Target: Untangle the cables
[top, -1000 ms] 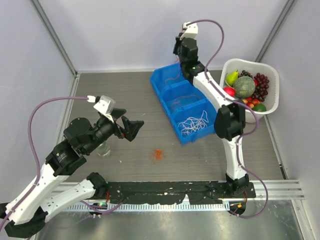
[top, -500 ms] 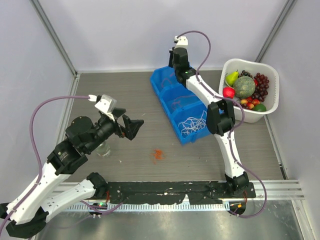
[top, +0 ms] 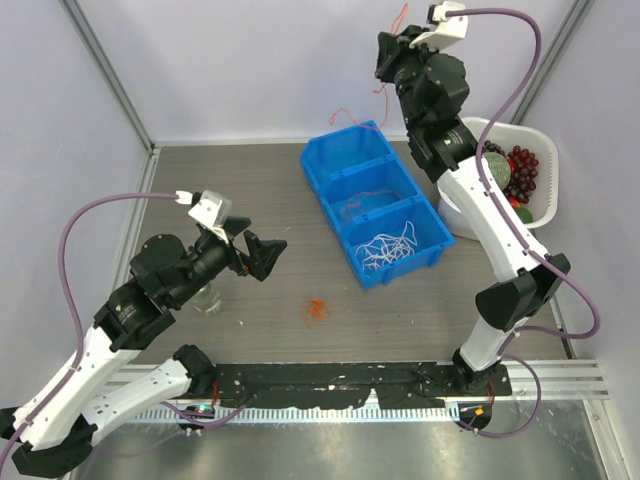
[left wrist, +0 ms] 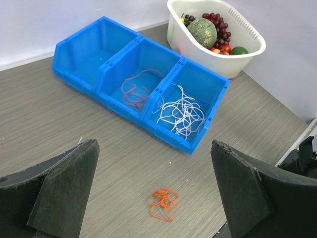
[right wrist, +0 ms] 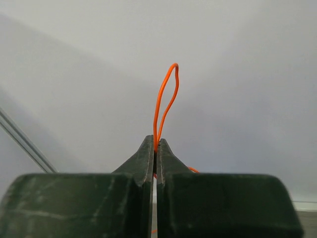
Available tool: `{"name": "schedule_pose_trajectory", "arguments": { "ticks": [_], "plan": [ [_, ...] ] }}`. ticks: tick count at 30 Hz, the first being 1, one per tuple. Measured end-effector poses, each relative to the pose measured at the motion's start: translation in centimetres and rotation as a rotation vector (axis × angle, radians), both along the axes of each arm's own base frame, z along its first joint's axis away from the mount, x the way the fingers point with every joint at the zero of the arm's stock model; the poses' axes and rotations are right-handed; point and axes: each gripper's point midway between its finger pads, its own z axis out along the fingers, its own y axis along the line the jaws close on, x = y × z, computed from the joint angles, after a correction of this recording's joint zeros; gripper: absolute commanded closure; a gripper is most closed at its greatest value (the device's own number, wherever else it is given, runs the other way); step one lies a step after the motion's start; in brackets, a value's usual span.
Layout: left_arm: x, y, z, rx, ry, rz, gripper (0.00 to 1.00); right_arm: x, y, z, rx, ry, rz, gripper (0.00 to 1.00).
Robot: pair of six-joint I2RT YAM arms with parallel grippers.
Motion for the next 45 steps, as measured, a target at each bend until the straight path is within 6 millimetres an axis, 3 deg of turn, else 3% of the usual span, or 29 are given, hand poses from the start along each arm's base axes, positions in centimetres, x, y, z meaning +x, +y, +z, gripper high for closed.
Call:
{"name": "schedule_pose_trajectory", "arguments": {
  "ticks": [3, 10, 13, 20, 26, 36, 45],
  "plan": [
    [-0.2, -0.1, 0.0, -0.002, -0.002, -0.005, 0.01, 0.9, 0.3, -2.2, -0.018, 0.04, -0.008, 0.99],
    [-0.4, 0.0, 0.2, -0.01, -0.011, -0.012, 0.0, 6.0, 1.8, -16.0, -0.166, 0.298, -0.043, 0.99],
    [-0.4, 0.0, 0.2, -0.01, -0.011, -0.012, 0.0, 6.4, 1.3, -19.8, -0.209, 0.372, -0.067, 0.99],
    [-0.4, -0.1, 0.2, -0.009, -0.009, -0.013, 0.0, 6.0, -0.2, -22.1, -0.23, 0.399, -0.117, 0.99],
    [-0.4, -0.2, 0.1, -0.006, -0.006, -0.014, 0.0, 4.8, -1.9, -21.9, -0.248, 0.395, -0.163, 0.99],
    [-0.3, -0.4, -0.1, -0.002, 0.0, -0.021, 0.0, 2.5, -5.4, -15.2, -0.177, 0.269, -0.212, 0.99],
    [-0.2, -0.5, -0.3, 0.003, 0.005, -0.024, 0.0, 1.0, -4.3, -11.0, -0.143, 0.18, -0.117, 0.99]
  ]
}}
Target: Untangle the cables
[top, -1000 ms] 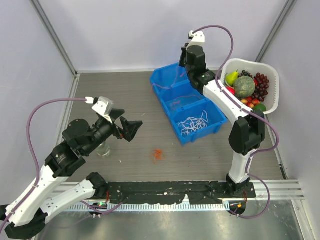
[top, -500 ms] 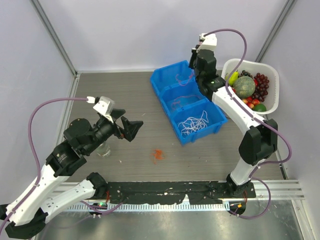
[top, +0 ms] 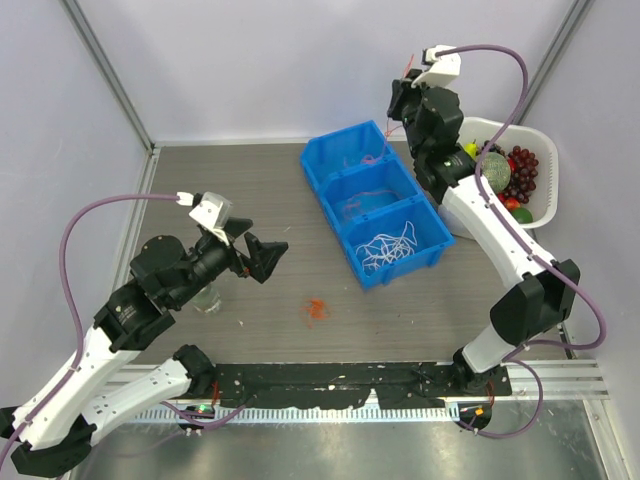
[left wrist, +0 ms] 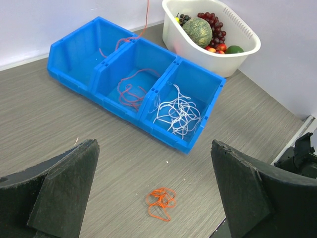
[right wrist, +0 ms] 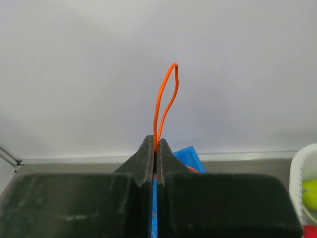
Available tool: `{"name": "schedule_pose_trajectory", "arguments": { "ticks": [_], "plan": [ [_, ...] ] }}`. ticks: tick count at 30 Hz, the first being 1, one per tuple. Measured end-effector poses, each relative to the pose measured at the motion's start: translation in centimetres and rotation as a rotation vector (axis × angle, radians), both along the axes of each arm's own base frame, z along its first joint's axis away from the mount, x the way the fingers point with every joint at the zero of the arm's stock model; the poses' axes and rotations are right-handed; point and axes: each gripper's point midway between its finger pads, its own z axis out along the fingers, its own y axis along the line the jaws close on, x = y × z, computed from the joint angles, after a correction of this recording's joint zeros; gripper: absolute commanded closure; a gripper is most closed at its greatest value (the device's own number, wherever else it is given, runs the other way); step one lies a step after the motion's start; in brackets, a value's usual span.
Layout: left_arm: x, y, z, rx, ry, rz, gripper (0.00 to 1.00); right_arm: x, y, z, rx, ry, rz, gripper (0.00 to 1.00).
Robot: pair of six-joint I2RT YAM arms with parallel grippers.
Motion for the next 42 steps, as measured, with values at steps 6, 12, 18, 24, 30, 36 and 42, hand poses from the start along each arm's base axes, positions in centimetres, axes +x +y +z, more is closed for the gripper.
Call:
{"name": "schedule_pose_trajectory", "arguments": {
  "ticks": [6, 12, 18, 24, 30, 36, 42],
  "plan": [
    [0.0, 0.0, 0.0, 0.0, 0.0, 0.0, 0.0, -1.3, -0.2, 4.0, 0.032, -0.079, 0.016, 0.99],
    [0.0, -0.1, -0.1, 0.001, 0.002, -0.003, 0.0, -2.5, -0.6, 6.0, 0.062, -0.125, 0.024, 1.0],
    [-0.1, -0.1, -0.2, 0.001, 0.003, -0.008, 0.0, -2.3, -0.7, 4.6, 0.059, -0.115, 0.015, 0.99],
    [-0.1, -0.1, -0.2, 0.002, 0.004, -0.009, 0.0, -0.5, -0.2, -1.6, 0.015, -0.006, -0.001, 0.99],
    [-0.1, -0.2, -0.2, 0.0, 0.005, -0.011, 0.0, 1.4, 0.0, -10.8, -0.02, 0.147, -0.044, 0.99],
    [0.0, -0.4, -0.5, 0.007, 0.015, -0.014, 0.0, 3.7, 1.1, -22.5, -0.042, 0.366, -0.067, 0.86],
    [0.9, -1.1, -1.8, 0.04, 0.05, -0.011, 0.0, 3.5, 1.4, -29.1, -0.084, 0.566, -0.079, 0.47]
  ]
}}
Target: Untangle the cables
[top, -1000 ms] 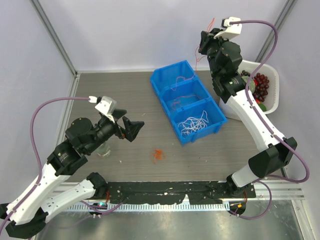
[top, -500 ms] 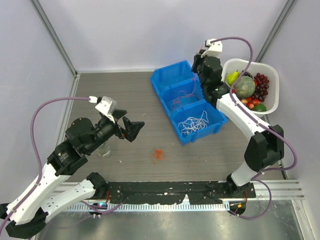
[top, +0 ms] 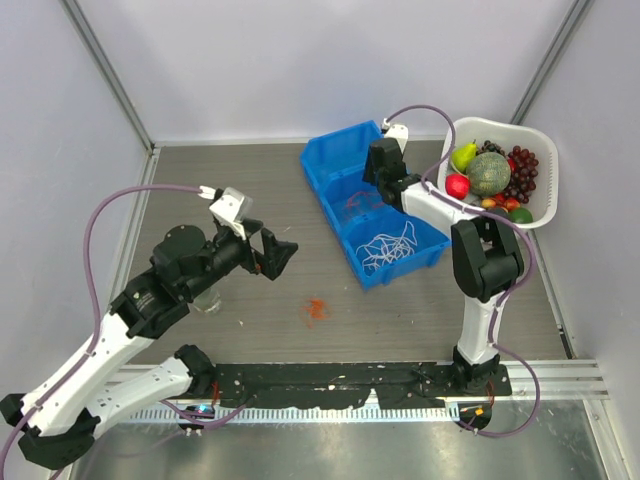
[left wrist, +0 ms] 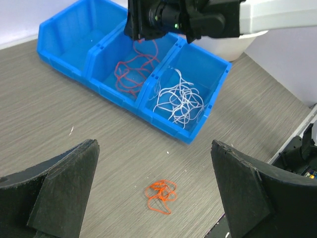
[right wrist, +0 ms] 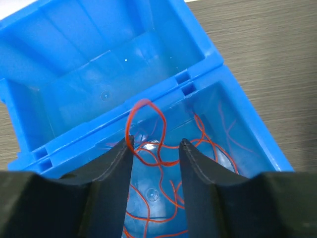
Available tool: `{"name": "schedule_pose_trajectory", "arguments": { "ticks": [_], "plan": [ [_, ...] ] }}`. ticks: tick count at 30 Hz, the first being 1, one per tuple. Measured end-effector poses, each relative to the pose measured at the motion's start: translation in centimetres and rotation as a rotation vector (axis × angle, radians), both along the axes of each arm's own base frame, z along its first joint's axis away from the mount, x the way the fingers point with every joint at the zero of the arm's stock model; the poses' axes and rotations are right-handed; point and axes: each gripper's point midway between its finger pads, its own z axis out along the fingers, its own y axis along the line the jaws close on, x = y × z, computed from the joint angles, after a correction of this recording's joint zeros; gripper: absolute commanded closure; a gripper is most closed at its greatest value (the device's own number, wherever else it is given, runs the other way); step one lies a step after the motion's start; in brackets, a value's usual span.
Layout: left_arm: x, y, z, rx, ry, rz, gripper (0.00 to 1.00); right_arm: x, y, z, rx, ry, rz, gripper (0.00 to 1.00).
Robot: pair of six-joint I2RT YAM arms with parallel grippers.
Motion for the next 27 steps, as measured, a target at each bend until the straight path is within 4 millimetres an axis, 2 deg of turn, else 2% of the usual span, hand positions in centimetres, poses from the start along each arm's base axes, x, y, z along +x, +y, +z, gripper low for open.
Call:
{"name": "schedule_pose_trajectory", "arguments": {
  "ticks": [1, 2, 3, 9, 12, 14, 16, 19, 21, 22, 24, 27],
  "plan": [
    [0.2, -0.1, -0.2, 0.004, 0.006, 0.002, 0.01, -0.1, 0.0, 0.0, -0.005, 0.012, 0.001, 0.45],
    [0.3, -0.2, -0.5, 0.01, 0.014, 0.003, 0.0, -0.1, 0.0, 0.5, -0.005, 0.015, 0.001, 0.34],
    [0.5, -0.3, -0.8, 0.018, 0.023, 0.003, 0.0, 0.0, 0.1, 1.0, -0.005, 0.013, 0.001, 0.31],
    [1.2, -0.7, -1.9, 0.043, 0.051, 0.009, 0.0, -1.9, -0.5, 4.0, -0.011, 0.04, 0.007, 0.3],
    [1.5, -1.0, -2.4, 0.056, 0.065, 0.011, 0.04, -4.1, -0.6, 5.5, -0.006, 0.033, 0.02, 0.31],
    [1.8, -1.2, -3.0, 0.068, 0.079, 0.011, 0.07, -7.1, -0.1, 5.9, -0.003, 0.03, 0.051, 0.31],
    [2.1, -1.5, -3.8, 0.087, 0.1, 0.013, 0.09, -10.9, 1.7, 5.8, -0.002, 0.029, 0.118, 0.31],
    [2.5, -1.9, -4.8, 0.11, 0.126, 0.013, 0.13, -17.2, 6.5, 5.1, 0.017, 0.022, 0.275, 0.33],
    [2.7, -2.2, -5.3, 0.117, 0.142, 0.014, 0.17, -21.6, 9.6, 3.9, 0.052, 0.029, 0.394, 0.33],
    [2.8, -2.3, -5.5, 0.118, 0.152, 0.015, 0.18, -23.6, 10.5, 3.1, 0.067, 0.039, 0.44, 0.33],
    [3.0, -2.6, -6.2, 0.118, 0.183, 0.017, 0.21, -26.1, 10.6, 1.1, 0.096, 0.065, 0.475, 0.33],
    [3.0, -3.3, -7.1, 0.103, 0.243, 0.017, 0.26, -27.7, 9.2, -1.5, 0.142, 0.098, 0.459, 0.33]
  ]
}}
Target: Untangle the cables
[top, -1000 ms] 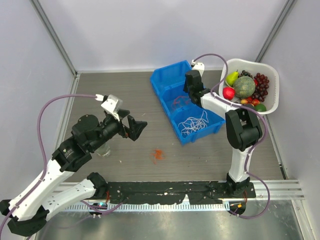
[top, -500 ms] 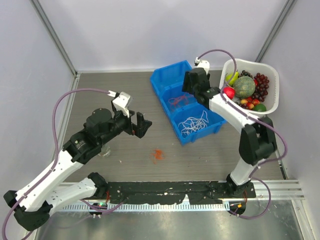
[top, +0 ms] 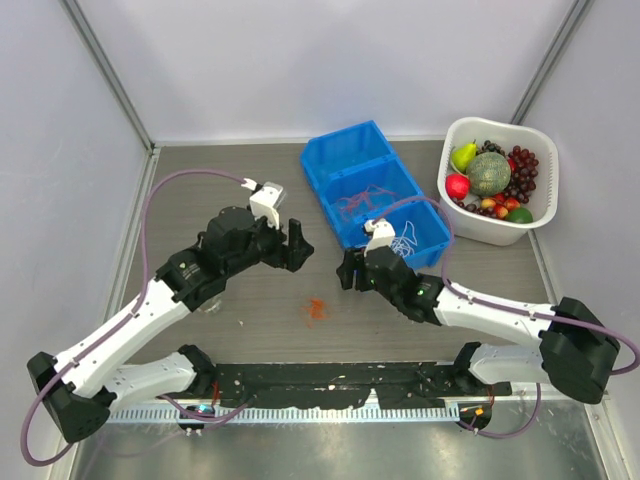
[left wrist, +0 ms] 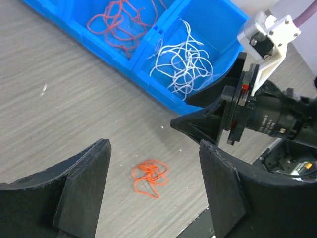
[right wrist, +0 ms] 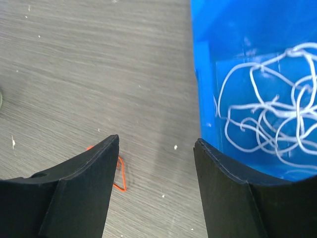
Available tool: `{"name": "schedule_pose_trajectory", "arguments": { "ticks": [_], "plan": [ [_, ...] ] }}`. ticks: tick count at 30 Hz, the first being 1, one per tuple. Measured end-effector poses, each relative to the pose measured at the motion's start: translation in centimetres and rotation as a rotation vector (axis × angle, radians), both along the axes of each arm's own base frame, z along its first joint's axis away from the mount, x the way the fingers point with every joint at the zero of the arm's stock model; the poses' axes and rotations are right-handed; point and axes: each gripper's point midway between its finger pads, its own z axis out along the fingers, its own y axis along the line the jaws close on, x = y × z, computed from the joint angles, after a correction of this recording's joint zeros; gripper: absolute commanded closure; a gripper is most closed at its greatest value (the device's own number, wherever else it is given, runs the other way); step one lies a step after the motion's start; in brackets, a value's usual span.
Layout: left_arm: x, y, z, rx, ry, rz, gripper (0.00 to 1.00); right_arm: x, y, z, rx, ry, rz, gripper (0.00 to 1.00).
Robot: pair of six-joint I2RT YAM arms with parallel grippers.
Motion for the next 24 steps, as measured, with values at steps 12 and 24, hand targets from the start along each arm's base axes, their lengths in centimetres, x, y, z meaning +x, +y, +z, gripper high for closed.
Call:
{"name": "schedule_pose_trajectory", "arguments": {
  "ticks": [12, 24],
  "plan": [
    [-2.4, 0.6, -10.8, -0.046, 0.324, 0.134, 0.36, -2.5, -0.8, -3.8, 0.139, 0.061, 0.011, 0.38],
    [-1.8, -2.5, -17.4, -0.017, 0.527, 0.139, 0.42, -4.8, 0.9, -4.7, 0.242, 0.119, 0.134, 0.49]
  ]
}}
